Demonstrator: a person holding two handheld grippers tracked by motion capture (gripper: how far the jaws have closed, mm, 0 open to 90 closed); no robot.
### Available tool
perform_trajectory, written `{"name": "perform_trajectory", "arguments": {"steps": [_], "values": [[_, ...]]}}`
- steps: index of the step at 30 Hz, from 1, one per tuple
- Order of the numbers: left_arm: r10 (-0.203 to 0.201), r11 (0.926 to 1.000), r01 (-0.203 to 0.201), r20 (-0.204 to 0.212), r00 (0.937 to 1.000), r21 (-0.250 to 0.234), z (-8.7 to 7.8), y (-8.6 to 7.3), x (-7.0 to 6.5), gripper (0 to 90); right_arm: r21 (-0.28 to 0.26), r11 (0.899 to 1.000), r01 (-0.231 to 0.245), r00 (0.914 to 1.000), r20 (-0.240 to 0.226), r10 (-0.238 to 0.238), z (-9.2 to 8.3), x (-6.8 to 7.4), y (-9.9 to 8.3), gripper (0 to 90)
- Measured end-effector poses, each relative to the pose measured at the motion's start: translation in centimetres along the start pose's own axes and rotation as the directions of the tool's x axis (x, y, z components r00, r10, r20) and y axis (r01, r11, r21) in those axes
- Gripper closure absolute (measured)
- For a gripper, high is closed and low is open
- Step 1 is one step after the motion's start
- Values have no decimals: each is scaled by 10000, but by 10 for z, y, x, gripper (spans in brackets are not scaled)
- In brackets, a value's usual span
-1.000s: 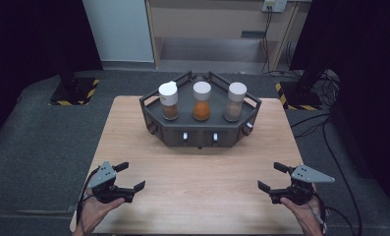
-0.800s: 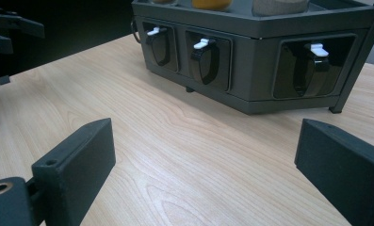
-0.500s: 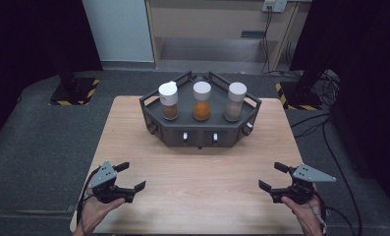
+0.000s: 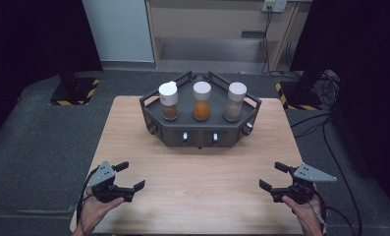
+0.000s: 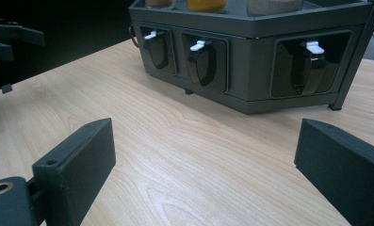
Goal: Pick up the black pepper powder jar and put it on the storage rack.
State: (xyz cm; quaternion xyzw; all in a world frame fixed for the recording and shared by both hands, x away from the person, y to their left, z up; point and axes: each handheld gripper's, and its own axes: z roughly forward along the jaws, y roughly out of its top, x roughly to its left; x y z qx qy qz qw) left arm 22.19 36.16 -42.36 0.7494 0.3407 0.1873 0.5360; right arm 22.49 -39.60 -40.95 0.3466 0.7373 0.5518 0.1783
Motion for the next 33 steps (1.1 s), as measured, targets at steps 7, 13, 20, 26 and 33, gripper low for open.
{"name": "perform_trajectory", "arguments": {"steps": [7, 13, 20, 26, 33], "values": [[-65, 10000, 66, 12, 10000, -28, 0, -1, 1, 46, -12, 10000, -58, 10000, -5, 58, 0, -1, 0, 64], [-95, 9999, 95, -2, 10000, -37, 0, -1, 2, 46, -19, 10000, -72, 10000, -9, 72, 0, -1, -1, 64], [-80, 10000, 80, -11, 10000, -41, 0, -1, 2, 46, -22, 10000, -72, 10000, -1, 72, 0, -1, -1, 63], [-16, 10000, 16, 9, 10000, 1, 0, 0, 1, 46, -19, 10000, -70, 10000, -3, 70, -1, -1, 0, 63], [2, 10000, -2, 4, 10000, 3, 0, 0, 1, 46, -43, 10000, -43, 10000, -16, 43, -1, 0, -1, 62]]}}
